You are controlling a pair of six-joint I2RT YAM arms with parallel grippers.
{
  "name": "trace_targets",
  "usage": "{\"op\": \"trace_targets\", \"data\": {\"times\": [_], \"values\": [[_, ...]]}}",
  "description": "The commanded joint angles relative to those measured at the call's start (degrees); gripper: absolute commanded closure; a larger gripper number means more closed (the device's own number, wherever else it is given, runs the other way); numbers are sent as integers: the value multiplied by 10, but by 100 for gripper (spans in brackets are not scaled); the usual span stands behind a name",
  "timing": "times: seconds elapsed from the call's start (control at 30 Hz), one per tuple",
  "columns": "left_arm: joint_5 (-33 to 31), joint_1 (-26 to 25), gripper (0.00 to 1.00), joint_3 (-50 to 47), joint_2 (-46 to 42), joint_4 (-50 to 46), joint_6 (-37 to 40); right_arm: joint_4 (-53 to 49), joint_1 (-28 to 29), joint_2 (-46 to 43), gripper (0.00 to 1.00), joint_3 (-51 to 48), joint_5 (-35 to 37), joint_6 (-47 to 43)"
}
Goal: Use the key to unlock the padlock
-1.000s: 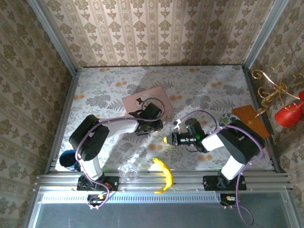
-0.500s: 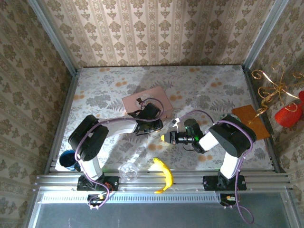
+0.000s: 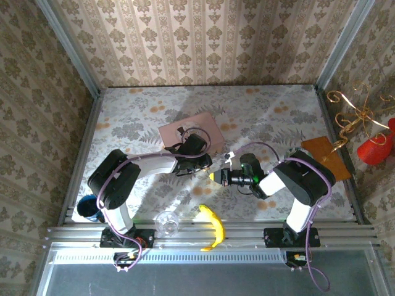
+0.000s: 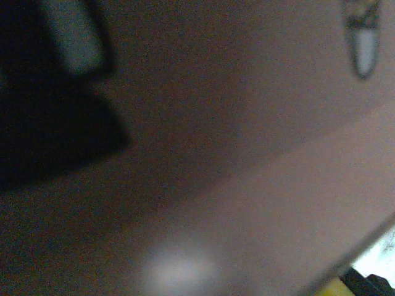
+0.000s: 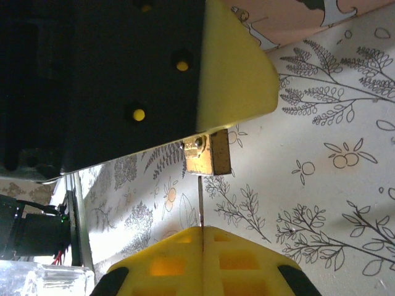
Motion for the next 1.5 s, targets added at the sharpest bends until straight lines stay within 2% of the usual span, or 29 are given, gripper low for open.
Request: {"op": "trace_targets", "data": {"times": [0.0,0.57,1.47], "values": [[7,3,97,-2,-25,37,-15,8,3,-13,100,-4,23,-13],[13,6,99,-7,-25,40,-18,43,3,14,100,3,36,4],[20,7,100,-15,-23,51,-22,66,3,6,100,-7,44,14]]}}
